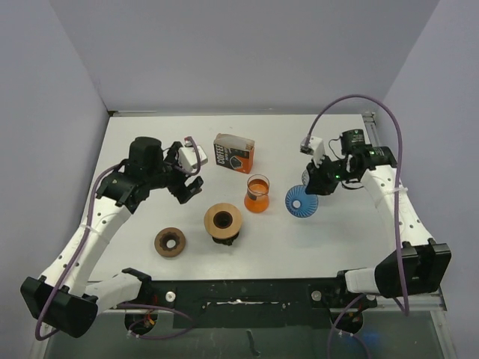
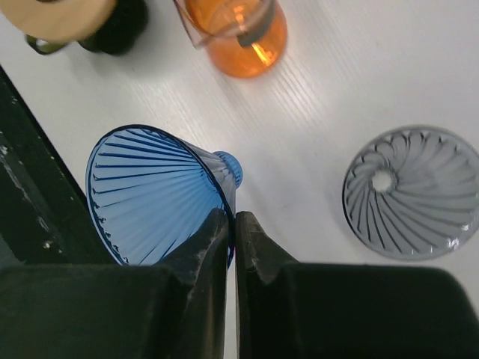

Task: Place the coffee filter in the dripper
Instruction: Pick up the coffee dripper from the center of the board, then place the coffee dripper in the dripper holder.

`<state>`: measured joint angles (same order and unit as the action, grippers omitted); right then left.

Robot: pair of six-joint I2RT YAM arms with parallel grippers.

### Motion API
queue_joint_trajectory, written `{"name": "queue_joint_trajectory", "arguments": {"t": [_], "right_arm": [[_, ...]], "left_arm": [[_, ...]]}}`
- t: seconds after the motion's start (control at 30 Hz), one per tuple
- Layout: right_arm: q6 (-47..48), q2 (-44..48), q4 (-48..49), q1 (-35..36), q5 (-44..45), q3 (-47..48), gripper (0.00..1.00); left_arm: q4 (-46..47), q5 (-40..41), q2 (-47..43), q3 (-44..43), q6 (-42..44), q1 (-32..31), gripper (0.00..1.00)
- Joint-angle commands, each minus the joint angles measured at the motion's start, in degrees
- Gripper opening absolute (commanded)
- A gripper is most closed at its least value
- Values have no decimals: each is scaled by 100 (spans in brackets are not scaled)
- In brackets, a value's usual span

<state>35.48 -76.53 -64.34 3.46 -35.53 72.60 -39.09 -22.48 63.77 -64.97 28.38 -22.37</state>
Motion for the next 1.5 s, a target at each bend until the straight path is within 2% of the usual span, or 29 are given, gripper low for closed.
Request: {"name": "queue_joint_trajectory", "arguments": {"t": [0.0,0.33,0.6,0.93,1.47], "right_arm": [[-809,-196,136,816,-369,847,0],[-1306,-1327,363,2004,-761,2302,0],[-1746,-2287,563,2816,-855,3064,0],[-1830,-3104,195,3357,-978,3612,0],[-1916,-3781,-23,3765,-609,3919,0]], "left_arm": [[-173,-531,47,-632,458,-39,78],[-876,-1305,-19,-974,1045,150,80],[-1724,-1935,-147,-1197,2036,549,82],[-2402,-2023,-193,-1050,2996,529,82],[-2422,-1537,-174,-739,3077,-180,80]]}}
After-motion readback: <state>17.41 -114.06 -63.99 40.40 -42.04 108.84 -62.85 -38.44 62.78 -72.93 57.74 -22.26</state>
